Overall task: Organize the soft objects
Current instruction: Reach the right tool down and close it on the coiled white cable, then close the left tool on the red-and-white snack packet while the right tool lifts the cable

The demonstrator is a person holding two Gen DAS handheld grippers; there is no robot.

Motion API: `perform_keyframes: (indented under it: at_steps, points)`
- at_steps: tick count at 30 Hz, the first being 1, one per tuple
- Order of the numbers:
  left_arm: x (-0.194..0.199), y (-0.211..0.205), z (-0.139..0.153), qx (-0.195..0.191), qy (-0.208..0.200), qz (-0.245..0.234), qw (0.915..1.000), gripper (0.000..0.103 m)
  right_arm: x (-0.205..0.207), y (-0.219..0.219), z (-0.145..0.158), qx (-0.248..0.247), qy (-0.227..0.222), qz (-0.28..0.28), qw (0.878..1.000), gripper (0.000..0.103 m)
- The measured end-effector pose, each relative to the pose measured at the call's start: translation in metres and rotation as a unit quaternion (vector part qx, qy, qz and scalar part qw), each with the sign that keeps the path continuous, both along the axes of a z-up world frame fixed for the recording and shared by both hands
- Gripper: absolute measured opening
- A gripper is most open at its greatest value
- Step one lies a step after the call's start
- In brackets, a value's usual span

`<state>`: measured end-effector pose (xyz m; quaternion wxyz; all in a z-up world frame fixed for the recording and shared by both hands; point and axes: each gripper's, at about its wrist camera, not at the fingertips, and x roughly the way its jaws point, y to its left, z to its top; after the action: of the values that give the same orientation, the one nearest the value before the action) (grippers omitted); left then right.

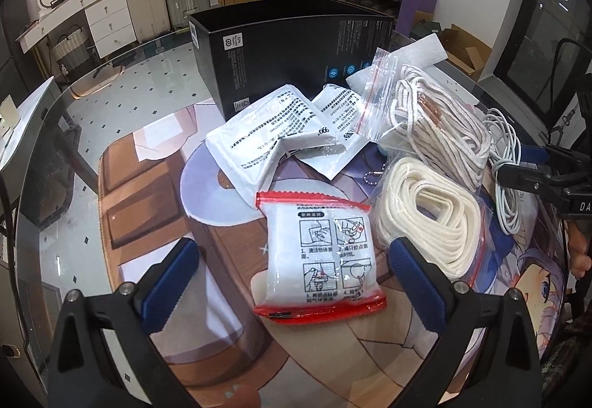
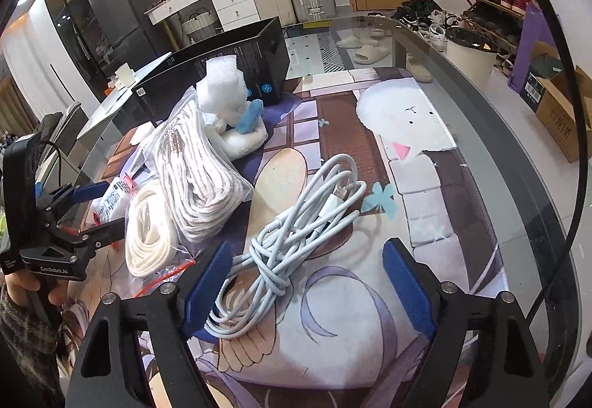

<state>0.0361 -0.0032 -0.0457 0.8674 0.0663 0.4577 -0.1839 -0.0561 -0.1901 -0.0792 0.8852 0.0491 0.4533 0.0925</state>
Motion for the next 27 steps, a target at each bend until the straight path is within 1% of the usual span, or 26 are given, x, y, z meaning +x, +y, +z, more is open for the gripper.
perform_keyframes:
  at_steps: [2, 3, 4, 5, 7, 9, 12, 15, 22, 24, 25, 26, 27]
  points:
    - [-0.001, -0.001, -0.002, 0.012, -0.007, 0.001, 0.9999, 0.103, 0.004, 0.000, 0.000, 0.002, -0.004, 0.001, 1.000, 0.076]
    - [0.000, -0.002, -0.003, 0.018, -0.010, 0.001, 0.9998, 0.103, 0.006, 0.000, 0.000, -0.003, -0.006, 0.000, 1.000, 0.070]
    - [0.000, -0.002, -0.003, 0.018, -0.010, 0.002, 0.9998, 0.103, 0.007, 0.001, 0.000, -0.009, -0.008, -0.002, 1.000, 0.062]
    - [0.000, -0.002, -0.003, 0.018, -0.010, 0.002, 0.9998, 0.103, 0.009, 0.001, 0.000, -0.015, -0.009, -0.001, 1.000, 0.059]
    - [0.001, -0.002, -0.003, 0.018, -0.010, 0.003, 0.9998, 0.103, 0.012, 0.003, 0.001, -0.027, -0.008, 0.006, 1.000, 0.046]
    - [0.002, -0.003, -0.003, 0.019, -0.009, 0.004, 0.9998, 0.103, 0.014, 0.002, 0.001, -0.032, -0.007, 0.010, 0.999, 0.040]
    - [0.004, -0.003, -0.003, 0.019, -0.008, 0.002, 0.9998, 0.103, 0.013, 0.003, 0.000, -0.046, -0.006, 0.023, 0.999, 0.039]
    - [0.005, -0.003, -0.004, 0.020, -0.009, 0.003, 0.9998, 0.103, 0.009, 0.005, 0.000, -0.054, -0.007, 0.023, 0.998, 0.039]
    - [0.002, -0.004, -0.004, 0.021, -0.011, 0.020, 0.9995, 0.102, -0.002, 0.007, -0.002, -0.073, -0.013, 0.029, 0.997, 0.039]
    - [-0.002, -0.005, -0.003, 0.020, -0.015, 0.022, 0.9995, 0.095, -0.004, 0.008, -0.002, -0.075, -0.016, 0.029, 0.997, 0.037]
    - [-0.004, -0.006, -0.002, 0.019, -0.017, 0.022, 0.9994, 0.093, -0.004, 0.006, -0.002, -0.073, -0.018, 0.025, 0.997, 0.033]
    - [-0.006, -0.008, -0.002, 0.018, -0.019, 0.022, 0.9994, 0.089, -0.006, 0.004, -0.002, -0.066, -0.020, 0.023, 0.997, 0.033]
    - [-0.007, -0.008, -0.001, 0.017, -0.021, 0.024, 0.9993, 0.086, -0.008, 0.004, -0.002, -0.064, -0.023, 0.023, 0.997, 0.033]
